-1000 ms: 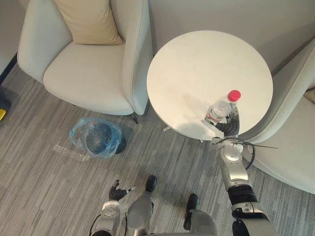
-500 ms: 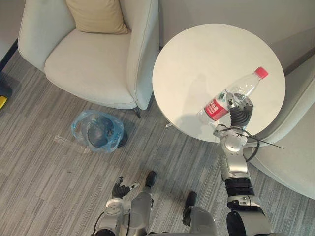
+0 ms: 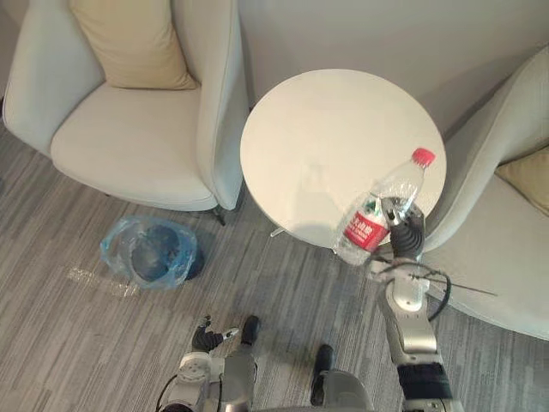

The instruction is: Gather rubbish on tea table into small bin, then transfer packed bag to large trash can.

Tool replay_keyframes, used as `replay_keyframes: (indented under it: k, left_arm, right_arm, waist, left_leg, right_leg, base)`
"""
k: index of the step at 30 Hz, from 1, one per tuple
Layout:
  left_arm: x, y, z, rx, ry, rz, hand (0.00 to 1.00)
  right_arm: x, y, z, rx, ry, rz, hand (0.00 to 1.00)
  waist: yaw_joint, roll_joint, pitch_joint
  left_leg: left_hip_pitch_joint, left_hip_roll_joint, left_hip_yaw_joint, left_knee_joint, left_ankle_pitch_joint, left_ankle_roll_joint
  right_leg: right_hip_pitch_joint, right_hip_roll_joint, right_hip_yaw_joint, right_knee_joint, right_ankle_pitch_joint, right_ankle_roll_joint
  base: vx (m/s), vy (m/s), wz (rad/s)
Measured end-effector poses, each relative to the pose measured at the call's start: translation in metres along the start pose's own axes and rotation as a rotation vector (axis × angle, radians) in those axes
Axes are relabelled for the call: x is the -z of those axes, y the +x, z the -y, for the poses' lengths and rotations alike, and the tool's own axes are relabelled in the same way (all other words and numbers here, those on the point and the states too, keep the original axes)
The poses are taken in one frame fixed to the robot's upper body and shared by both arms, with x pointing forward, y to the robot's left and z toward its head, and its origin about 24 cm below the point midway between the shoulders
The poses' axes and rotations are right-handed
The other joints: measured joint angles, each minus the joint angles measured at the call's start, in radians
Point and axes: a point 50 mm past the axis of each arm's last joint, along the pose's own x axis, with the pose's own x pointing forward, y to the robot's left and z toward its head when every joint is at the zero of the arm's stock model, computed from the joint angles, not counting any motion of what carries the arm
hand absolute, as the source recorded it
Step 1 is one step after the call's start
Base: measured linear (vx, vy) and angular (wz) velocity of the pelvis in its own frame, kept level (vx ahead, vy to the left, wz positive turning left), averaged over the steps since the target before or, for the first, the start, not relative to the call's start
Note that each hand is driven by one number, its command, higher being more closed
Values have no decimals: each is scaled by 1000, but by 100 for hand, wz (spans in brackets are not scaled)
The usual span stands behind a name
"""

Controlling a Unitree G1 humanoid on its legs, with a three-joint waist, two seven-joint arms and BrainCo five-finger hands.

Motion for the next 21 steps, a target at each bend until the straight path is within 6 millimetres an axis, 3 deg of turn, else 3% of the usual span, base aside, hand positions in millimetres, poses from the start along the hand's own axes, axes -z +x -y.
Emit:
replay_keyframes:
  k: [8, 10, 21]
  left_arm:
    - [20, -4, 4, 27, 36, -79, 0]
    - [24, -5, 4, 30, 44, -92, 0]
    - [36, -11, 12, 54, 48, -125, 0]
  right_arm:
    - [16, -34, 3, -58, -29, -76, 100]
    - [13, -41, 8, -59, -47, -69, 100]
    - [10, -51, 5, -96, -67, -63, 100]
  waist:
    - [-22, 1, -79]
    - [-30, 15, -93]
    - [-42, 38, -138]
  left_leg:
    - [64, 4, 40, -20, 0, 1]
    - [72, 6, 45, -25, 1, 2]
    - [122, 18, 74, -28, 2, 1]
  right_leg:
    - [38, 1, 44, -27, 4, 1]
    - [41, 3, 50, -31, 7, 2]
    - [78, 12, 77, -37, 14, 1]
  base:
    - [-45, 8, -17]
    - [-84, 4, -14]
    - [-25, 0, -8]
